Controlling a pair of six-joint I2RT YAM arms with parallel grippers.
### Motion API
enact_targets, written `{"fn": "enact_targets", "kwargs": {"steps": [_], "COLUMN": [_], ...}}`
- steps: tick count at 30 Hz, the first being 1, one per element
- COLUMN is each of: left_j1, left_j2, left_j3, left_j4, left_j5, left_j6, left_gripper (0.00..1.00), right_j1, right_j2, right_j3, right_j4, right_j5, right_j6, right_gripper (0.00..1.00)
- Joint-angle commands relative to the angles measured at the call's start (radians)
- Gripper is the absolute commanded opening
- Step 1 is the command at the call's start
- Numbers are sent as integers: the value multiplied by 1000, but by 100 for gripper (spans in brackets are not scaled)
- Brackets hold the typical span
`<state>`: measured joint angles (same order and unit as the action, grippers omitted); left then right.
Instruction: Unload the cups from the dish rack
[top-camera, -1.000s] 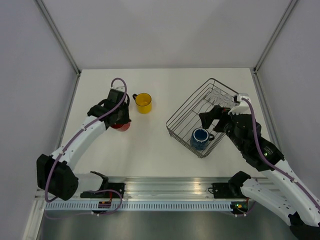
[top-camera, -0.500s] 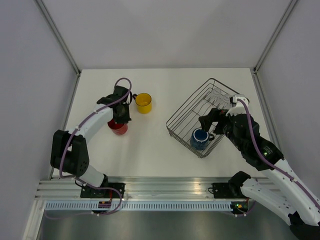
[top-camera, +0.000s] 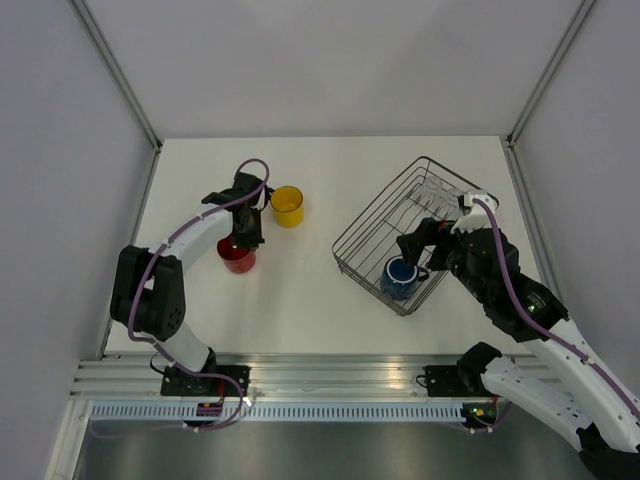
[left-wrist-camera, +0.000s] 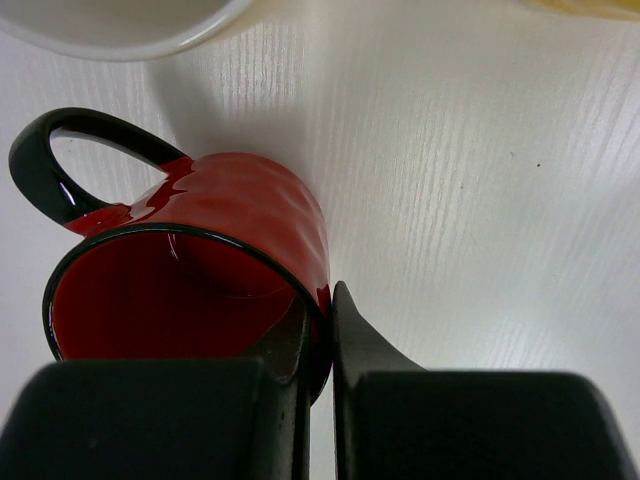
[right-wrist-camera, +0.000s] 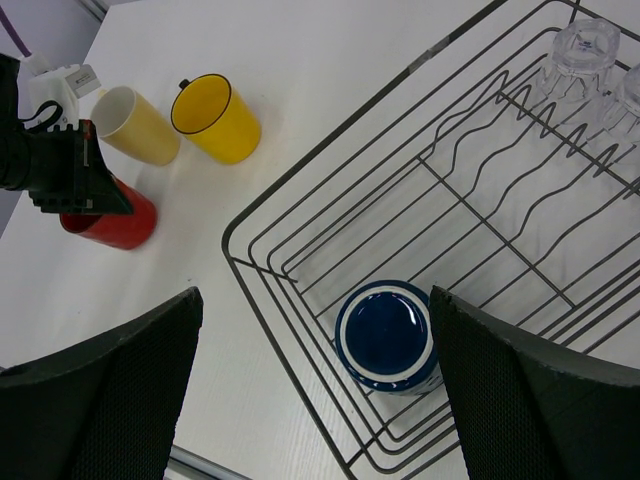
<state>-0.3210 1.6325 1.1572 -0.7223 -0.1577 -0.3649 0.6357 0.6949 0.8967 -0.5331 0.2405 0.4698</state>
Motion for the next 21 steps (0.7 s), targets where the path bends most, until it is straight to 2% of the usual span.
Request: {"fn": "enact_targets", "kwargs": {"steps": [1, 7, 11, 14, 15, 17, 18, 21], "left_j1": [2, 0, 0, 0, 0, 2, 0, 0], "left_j2": [12, 24, 3, -35, -46, -92, -111, -201], "left_j3": [53, 50, 49, 45, 44, 38, 36, 30], "left_j4": [38, 40, 40, 37, 37, 37, 37, 38], "left_j5": [-48, -39, -28, -8, 6, 27, 56, 145], "left_j6": [47, 44, 46, 44, 44, 40, 37, 27], "left_gripper": [2, 17, 20, 31, 41, 51, 59, 72], "right_j1": [-1, -1, -1, -1, -1, -1, -1, -2], "right_j2": [-9, -21, -21, -5, 8, 52, 67, 129], "right_j3": [4, 1, 7, 25, 40, 57, 68, 67], "right_j4": [8, -10, -24, -53, -85, -120, -151, -183], "right_j5": [-9, 0, 3, 3, 8, 17, 17, 36], "right_j6": [-16, -22, -36, -49, -57, -60, -68, -66], "right_gripper": [98, 98, 98, 98, 98, 98, 98, 98]}}
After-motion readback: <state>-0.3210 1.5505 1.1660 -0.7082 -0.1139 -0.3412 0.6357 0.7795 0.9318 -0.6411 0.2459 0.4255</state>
